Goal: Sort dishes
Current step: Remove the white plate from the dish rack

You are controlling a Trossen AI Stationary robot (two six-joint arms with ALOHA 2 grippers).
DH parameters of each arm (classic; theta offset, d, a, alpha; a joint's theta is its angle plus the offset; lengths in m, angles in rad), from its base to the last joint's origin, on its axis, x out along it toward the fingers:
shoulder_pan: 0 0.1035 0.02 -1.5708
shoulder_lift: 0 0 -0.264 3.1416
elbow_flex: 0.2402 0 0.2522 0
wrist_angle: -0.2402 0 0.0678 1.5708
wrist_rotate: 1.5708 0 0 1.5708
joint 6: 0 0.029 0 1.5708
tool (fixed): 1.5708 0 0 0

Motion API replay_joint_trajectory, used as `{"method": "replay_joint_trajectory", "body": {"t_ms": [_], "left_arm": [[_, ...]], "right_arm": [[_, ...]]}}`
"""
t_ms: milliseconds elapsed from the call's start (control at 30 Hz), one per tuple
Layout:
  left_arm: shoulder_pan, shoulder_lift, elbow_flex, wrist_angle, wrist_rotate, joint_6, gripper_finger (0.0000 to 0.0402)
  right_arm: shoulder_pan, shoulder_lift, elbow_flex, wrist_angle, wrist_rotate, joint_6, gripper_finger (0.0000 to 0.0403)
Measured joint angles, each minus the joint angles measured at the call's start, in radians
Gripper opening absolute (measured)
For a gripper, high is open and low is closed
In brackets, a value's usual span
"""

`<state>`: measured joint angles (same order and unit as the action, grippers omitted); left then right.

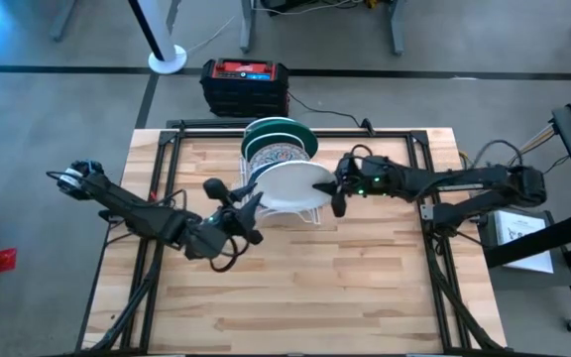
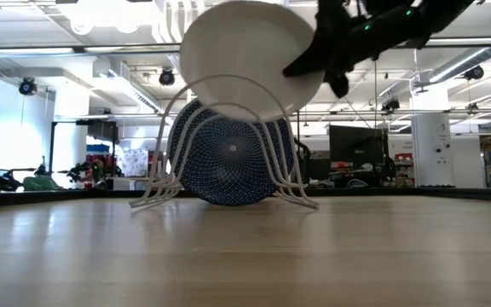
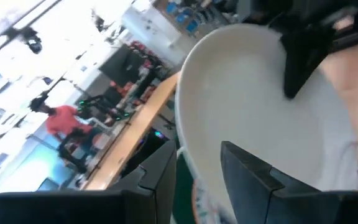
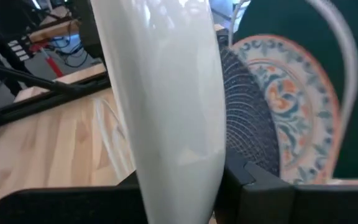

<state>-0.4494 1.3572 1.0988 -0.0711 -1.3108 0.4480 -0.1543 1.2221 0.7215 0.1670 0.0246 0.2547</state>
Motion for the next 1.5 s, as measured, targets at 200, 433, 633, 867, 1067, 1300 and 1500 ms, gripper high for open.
{"method": "replay_joint_trajectory", "body": {"t_ms": [200, 433, 633, 867, 1067, 1300, 1500], "left_arm": [[-0.033, -0.022, -0.001, -0.009, -0.041, 0.011, 0.0116], [-0.033, -0.029, -0.002, -0.013, -0.086, 0.04, 0.0116], [-0.033, -0.03, -0.002, -0.035, -0.236, 0.041, 0.0116], [-0.034, -0.03, -0.002, -0.043, -0.243, 0.038, 0.0116], [-0.034, -0.03, -0.002, -0.043, -0.243, 0.033, 0.0116], [-0.034, -0.03, -0.002, -0.044, -0.243, 0.03, 0.0116], [-0.034, -0.03, -0.003, -0.051, -0.245, 0.03, 0.0116]], "right_arm": [[-0.008, -0.153, 0.055, -0.297, 0.011, 0.066, 0.0054], [-0.005, -0.286, 0.126, -0.608, -0.027, 0.163, 0.0054], [-0.005, -0.343, 0.128, -0.862, -0.071, 0.309, 0.0054], [-0.005, -0.419, 0.108, -1.032, -0.217, 0.423, 0.0054], [-0.005, -0.5, 0.05, -1.129, -0.332, 0.495, 0.0054], [-0.005, -0.577, -0.094, -1.171, -0.4, 0.584, 0.0054], [-0.005, -0.635, -0.204, -1.133, -0.472, 0.64, 0.0054]]}}
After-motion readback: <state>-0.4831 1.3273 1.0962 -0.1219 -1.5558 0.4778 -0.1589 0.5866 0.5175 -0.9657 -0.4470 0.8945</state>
